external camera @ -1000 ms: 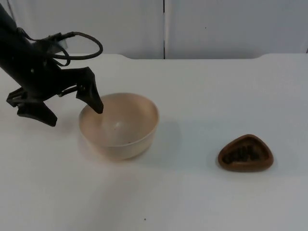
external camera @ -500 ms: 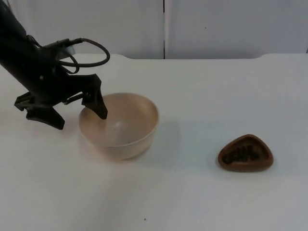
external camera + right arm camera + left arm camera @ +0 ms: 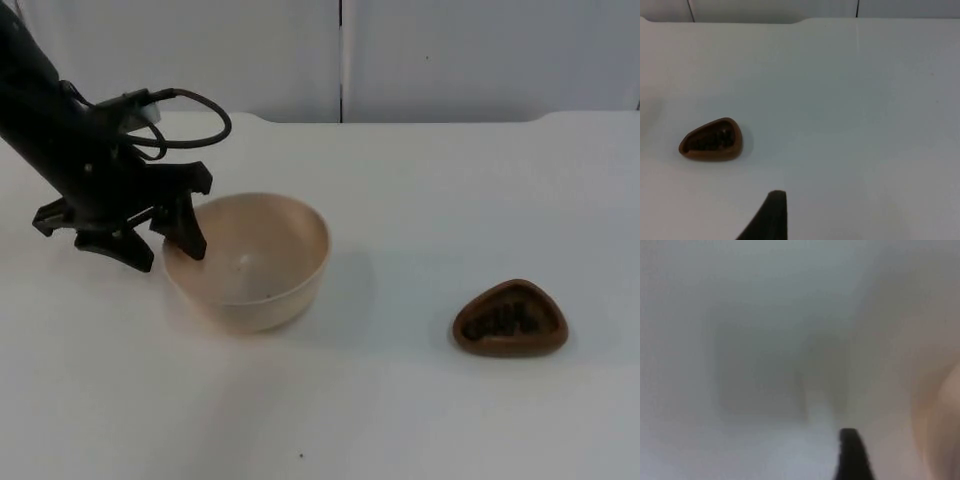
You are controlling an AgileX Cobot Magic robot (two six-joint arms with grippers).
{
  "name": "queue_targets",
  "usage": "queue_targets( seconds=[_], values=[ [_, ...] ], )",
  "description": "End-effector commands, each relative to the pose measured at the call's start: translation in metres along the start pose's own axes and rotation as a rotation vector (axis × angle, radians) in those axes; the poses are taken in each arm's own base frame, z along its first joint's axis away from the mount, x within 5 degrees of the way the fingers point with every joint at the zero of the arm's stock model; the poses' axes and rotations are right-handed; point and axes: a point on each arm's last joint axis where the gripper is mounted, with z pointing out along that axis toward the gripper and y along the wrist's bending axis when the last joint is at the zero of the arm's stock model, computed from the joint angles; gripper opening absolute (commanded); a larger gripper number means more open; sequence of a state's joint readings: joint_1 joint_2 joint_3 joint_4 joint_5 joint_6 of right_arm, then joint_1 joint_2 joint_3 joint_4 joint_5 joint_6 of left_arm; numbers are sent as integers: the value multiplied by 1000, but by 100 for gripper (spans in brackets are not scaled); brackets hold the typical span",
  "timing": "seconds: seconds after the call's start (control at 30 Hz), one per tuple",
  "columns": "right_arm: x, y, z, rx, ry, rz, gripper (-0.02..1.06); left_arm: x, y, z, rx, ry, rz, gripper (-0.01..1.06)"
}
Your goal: Pick up the bowl with the left hand and pour the coffee beans from the cup into the bowl with the right hand.
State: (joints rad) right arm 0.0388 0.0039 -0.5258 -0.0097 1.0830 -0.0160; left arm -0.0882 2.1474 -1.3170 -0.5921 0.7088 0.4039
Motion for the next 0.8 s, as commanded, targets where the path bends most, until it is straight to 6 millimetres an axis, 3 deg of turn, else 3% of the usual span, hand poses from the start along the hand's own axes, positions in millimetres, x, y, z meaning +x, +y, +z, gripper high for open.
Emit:
queue_targets(
  seconds=[0.0,0.1,0.2,0.33,0.63,0.77],
  values=[
    [2,-1,2,12,2,-1,105,1,-4,-1,11,14,12,43],
    [2,-1,2,12,2,-1,105,2,-5,-2,19,29,14,28],
    [2,-1,2,12,2,-1,105,2,-7,-6,25,29,15,22],
    [2,-1,2,15,2,-3,105,1,-11,-15,31,18,25,22],
    [2,-1,2,15,2,-3,105,2,-29,-56,50,-14,-16,21],
    [2,-1,2,15,2,-3,105,1,-31,-61,51,-25,-8,21]
  ],
)
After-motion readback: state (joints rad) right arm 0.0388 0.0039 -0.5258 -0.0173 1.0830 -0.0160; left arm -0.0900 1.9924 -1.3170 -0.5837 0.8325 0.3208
